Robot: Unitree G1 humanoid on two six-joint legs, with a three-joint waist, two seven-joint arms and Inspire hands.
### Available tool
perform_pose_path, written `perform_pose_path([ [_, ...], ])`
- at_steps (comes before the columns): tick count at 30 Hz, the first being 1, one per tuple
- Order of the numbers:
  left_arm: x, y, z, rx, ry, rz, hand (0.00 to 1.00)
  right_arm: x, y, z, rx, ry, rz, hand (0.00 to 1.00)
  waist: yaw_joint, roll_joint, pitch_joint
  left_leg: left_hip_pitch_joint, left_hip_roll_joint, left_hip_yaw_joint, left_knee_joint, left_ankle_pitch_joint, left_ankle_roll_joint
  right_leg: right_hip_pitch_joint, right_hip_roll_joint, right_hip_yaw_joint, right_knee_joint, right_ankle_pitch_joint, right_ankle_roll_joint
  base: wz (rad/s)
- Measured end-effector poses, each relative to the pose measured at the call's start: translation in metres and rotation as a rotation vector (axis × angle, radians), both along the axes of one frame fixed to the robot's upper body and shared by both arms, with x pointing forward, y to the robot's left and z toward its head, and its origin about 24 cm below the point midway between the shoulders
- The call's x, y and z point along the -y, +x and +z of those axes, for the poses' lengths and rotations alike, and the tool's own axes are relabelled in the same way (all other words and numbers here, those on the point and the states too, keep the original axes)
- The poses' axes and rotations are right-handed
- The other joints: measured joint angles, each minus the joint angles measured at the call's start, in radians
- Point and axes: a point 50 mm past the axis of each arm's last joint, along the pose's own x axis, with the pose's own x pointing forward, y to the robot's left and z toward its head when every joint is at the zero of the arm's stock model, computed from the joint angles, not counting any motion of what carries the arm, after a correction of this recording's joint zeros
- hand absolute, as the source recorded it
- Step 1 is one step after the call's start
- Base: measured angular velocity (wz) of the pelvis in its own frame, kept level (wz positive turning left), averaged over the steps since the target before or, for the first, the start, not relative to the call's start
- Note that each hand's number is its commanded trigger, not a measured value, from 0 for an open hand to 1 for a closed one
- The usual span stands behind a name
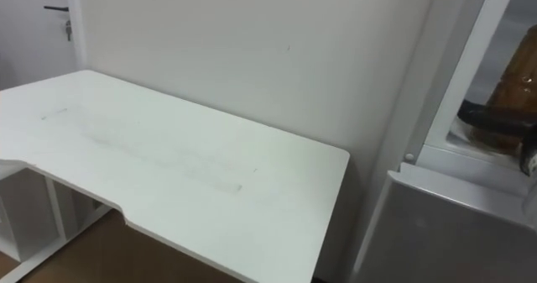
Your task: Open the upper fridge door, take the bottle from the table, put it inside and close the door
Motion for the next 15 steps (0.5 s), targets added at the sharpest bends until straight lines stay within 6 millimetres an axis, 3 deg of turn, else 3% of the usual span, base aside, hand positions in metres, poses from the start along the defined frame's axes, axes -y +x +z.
perform_pose_path([
  [7, -0.001, 0.002, 0.001, 0.011, 0.005, 0.007, 0.00, -0.004, 0.001, 0.001, 0.006, -0.026, 0.057, 0.00, -0.006, 0.005, -0.0012, 0.017, 0.000, 0.014, -0.014, 0.000, 0.000, 0.009, 0.001, 0.016, -0.008, 0.000, 0.000, -0.06],
  [11, -0.001, 0.002, 0.001, 0.014, 0.003, 0.015, 0.00, -0.012, -0.002, 0.000, 0.026, -0.054, 0.118, 0.00, -0.029, 0.013, -0.0080, 0.027, 0.000, 0.017, -0.028, 0.001, 0.000, 0.013, 0.001, 0.023, -0.012, 0.000, 0.000, -0.01],
  [15, -0.002, 0.005, 0.000, 0.020, 0.007, 0.013, 0.00, -0.019, -0.005, -0.001, 0.045, -0.077, 0.168, 0.00, -0.040, 0.019, -0.0093, 0.044, 0.000, 0.022, -0.041, 0.001, 0.000, 0.021, 0.004, 0.028, -0.013, 0.000, 0.001, -0.04],
])
